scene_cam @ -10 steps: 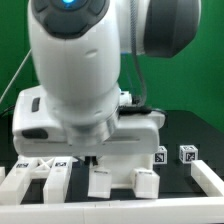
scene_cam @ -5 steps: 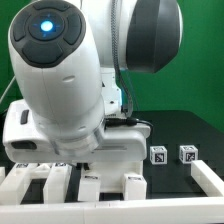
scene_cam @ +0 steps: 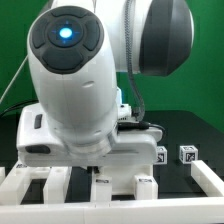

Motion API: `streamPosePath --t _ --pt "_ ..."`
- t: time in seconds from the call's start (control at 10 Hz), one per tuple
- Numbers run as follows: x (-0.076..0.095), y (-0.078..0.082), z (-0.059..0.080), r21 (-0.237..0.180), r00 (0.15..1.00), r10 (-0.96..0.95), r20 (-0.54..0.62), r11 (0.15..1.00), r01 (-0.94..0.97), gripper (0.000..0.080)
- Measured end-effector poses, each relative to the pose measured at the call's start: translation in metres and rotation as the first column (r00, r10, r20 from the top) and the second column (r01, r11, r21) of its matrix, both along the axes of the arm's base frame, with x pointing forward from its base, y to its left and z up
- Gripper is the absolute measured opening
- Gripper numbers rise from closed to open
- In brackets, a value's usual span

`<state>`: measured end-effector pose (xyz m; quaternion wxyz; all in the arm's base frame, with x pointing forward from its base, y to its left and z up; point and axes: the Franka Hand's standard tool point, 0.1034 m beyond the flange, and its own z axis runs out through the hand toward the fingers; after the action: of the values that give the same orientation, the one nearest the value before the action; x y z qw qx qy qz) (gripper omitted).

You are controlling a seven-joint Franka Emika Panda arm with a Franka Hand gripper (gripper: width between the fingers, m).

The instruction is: Assemble chair

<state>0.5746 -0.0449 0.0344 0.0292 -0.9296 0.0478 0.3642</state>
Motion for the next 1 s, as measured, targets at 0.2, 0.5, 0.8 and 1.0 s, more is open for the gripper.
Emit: streamPosePath --t 0.2,0.5,0.8,1.0 --pt "-0.001 0.0011 -0.0021 -0.001 1.0 -0.001 -0.004 1.0 0.001 0.0034" --pt "-0.0011 0.002 -0.0023 0.001 1.0 -0.003 -0.004 1.0 0.003 0.0034" --pt "-0.0012 0.0008 -0.0024 0.001 1.0 -0.005 -0.004 1.0 0.005 0.0484" --pt "-0.0013 0.0001 -0.0024 0.001 1.0 -0.006 -0.004 1.0 0.006 0.0619"
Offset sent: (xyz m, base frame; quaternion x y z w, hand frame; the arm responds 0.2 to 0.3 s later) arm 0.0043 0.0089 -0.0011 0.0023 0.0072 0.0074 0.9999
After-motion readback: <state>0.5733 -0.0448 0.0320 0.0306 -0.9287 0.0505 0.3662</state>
